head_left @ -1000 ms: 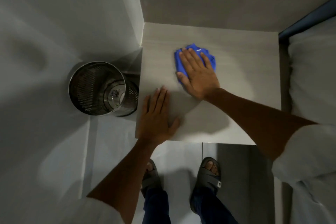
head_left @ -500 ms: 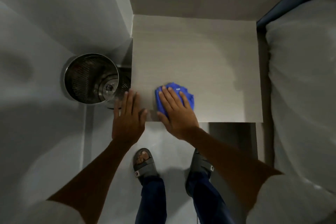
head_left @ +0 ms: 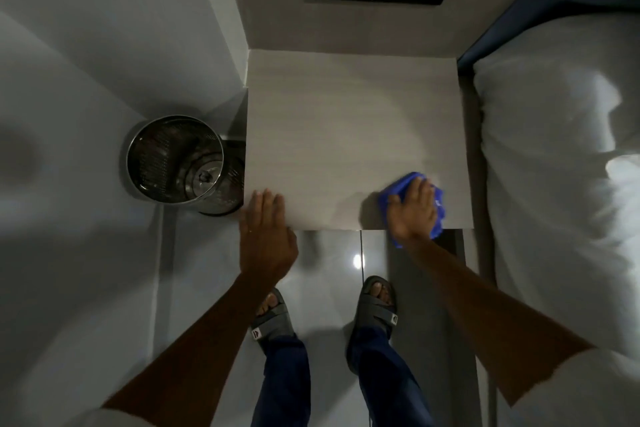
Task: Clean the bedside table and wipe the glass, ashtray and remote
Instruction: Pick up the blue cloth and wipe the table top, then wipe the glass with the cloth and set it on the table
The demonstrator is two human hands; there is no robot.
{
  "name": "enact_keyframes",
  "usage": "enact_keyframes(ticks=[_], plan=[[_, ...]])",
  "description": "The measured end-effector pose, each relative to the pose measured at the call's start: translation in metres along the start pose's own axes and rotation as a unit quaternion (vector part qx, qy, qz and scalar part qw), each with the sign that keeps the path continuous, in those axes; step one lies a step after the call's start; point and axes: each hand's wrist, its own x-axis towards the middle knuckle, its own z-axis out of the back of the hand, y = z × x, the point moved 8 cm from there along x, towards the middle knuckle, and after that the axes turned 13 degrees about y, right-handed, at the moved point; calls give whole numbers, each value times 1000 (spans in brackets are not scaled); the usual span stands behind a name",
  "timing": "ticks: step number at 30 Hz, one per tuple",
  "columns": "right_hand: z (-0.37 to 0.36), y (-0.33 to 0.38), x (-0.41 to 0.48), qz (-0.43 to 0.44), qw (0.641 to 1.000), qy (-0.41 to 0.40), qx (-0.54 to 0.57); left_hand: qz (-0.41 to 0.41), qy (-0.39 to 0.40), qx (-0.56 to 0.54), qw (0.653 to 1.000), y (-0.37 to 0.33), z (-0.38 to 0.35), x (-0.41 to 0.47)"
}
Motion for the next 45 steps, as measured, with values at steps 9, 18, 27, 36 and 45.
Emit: enact_keyframes(ticks=[9,18,27,36,45], plan=[[-27,6,-30,3,976,48,214,112,116,-386,908,-82,-29,-15],[-22,-29,-74,-32,860,238,449,111,193,-616,756,-80,-35,-40],[66,-37,-145,77,771,259,576,-25,253,-636,729,-179,36,-66],[208,-133,-172,74,794,9,603,-172,137,-254,942,-354,97,-61],[263,-278,-227,-78,783,-170,593,-373,96,-89,918,-557,78,-64]])
